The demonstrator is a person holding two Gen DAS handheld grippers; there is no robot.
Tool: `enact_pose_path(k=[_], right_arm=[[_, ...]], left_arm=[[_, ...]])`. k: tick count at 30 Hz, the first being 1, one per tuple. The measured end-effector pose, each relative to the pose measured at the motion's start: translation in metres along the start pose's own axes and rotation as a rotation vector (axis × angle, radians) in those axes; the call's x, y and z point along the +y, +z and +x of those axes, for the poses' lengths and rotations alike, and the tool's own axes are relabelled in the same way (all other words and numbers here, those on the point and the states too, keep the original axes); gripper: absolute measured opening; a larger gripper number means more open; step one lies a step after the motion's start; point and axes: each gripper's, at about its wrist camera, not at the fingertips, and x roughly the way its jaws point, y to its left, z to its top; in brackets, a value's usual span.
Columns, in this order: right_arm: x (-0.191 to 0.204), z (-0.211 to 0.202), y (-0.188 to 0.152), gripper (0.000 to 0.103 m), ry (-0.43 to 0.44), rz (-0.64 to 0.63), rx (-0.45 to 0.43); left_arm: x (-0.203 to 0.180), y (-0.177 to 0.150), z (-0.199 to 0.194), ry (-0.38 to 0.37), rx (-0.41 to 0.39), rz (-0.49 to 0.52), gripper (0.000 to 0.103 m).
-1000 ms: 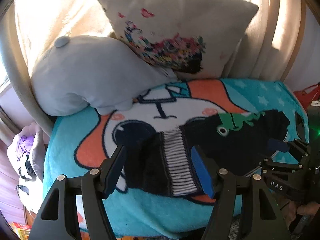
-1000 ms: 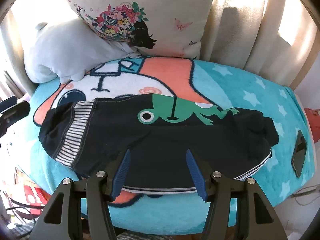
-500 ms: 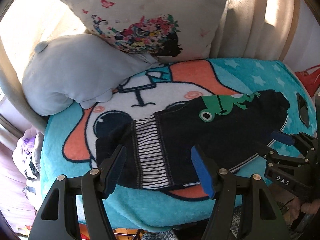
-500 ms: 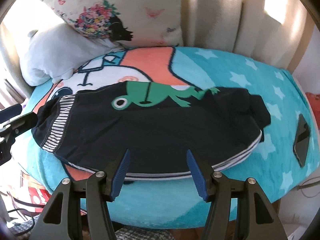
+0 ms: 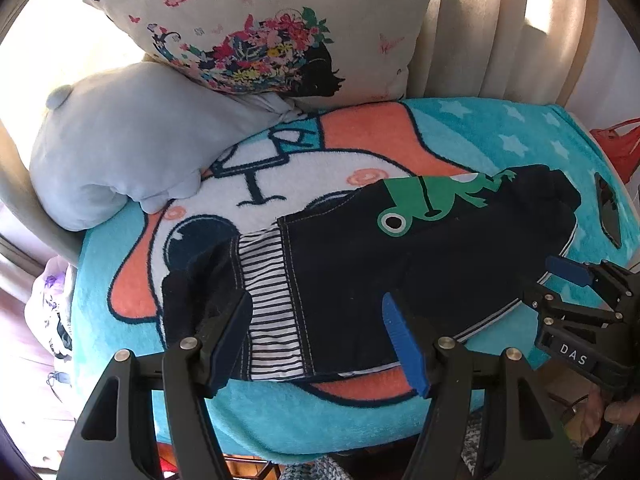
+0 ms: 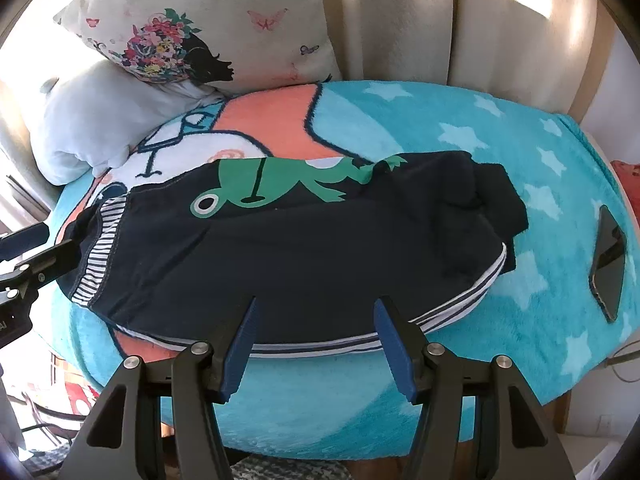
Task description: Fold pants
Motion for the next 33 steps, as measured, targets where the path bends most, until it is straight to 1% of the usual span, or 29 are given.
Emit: enact_pose_path(k=[4,6,8,10,13,14,16,18,22,24,25,28,30,33], right_arm=[[-0.005,-0.001,-0.001,0.064,0.014,0.008,-0.008],[-0.011,-0.005,-0.002,0.064,0.022,0.02,-0.027],[-0.023,-0.015,-0.003,0.064,0.03,0.055,-0.07],[-0.041,-0.027,-0.004,0.064,0.025,0.113,-0.118],[-0.07,-0.036,-0.007,0.066,0.009,0.202,-0.146],[-0.083,-0.037,-0.009,0.066,0.009,0.24,-0.145],[-0.1,-0.034,-0.017,0.066,0.019,0.294,-0.136],[-0.115,-0.028,-0.022,0.066,0.038,0.334,-0.118],[-0.124,-0.014,-0.025,0.066,0.094,0.344,-0.092],[-0.126,-0.002,-0.024,0.066,0.115,0.336,-0.076],[-0.127,0.004,-0.023,0.066,0.122,0.334,-0.07],[-0.13,0.017,-0.02,0.066,0.147,0.333,-0.064],[-0.131,0.021,-0.017,0.066,0.16,0.333,-0.074],[-0.129,0.024,-0.011,0.066,0.157,0.314,-0.092]], left_arm=[[-0.005,0.002,0.006,-0.017,0.015,0.006,0.066],[-0.008,0.007,0.008,-0.048,0.016,0.007,0.066],[-0.011,0.013,0.007,-0.086,0.008,0.007,0.066],[-0.017,0.024,0.007,-0.139,-0.004,0.015,0.066],[-0.033,0.044,0.011,-0.238,0.008,0.049,0.066],[-0.04,0.051,0.014,-0.272,0.02,0.06,0.066],[-0.059,0.069,0.023,-0.37,0.056,0.083,0.066],[-0.08,0.087,0.034,-0.445,0.084,0.107,0.066],[-0.131,0.123,0.066,-0.548,0.146,0.161,0.066],[-0.158,0.138,0.086,-0.59,0.194,0.178,0.066],[-0.169,0.142,0.093,-0.607,0.211,0.187,0.066],[-0.2,0.152,0.116,-0.624,0.263,0.216,0.066],[-0.216,0.155,0.131,-0.635,0.306,0.241,0.066],[-0.232,0.154,0.145,-0.637,0.348,0.28,0.066]])
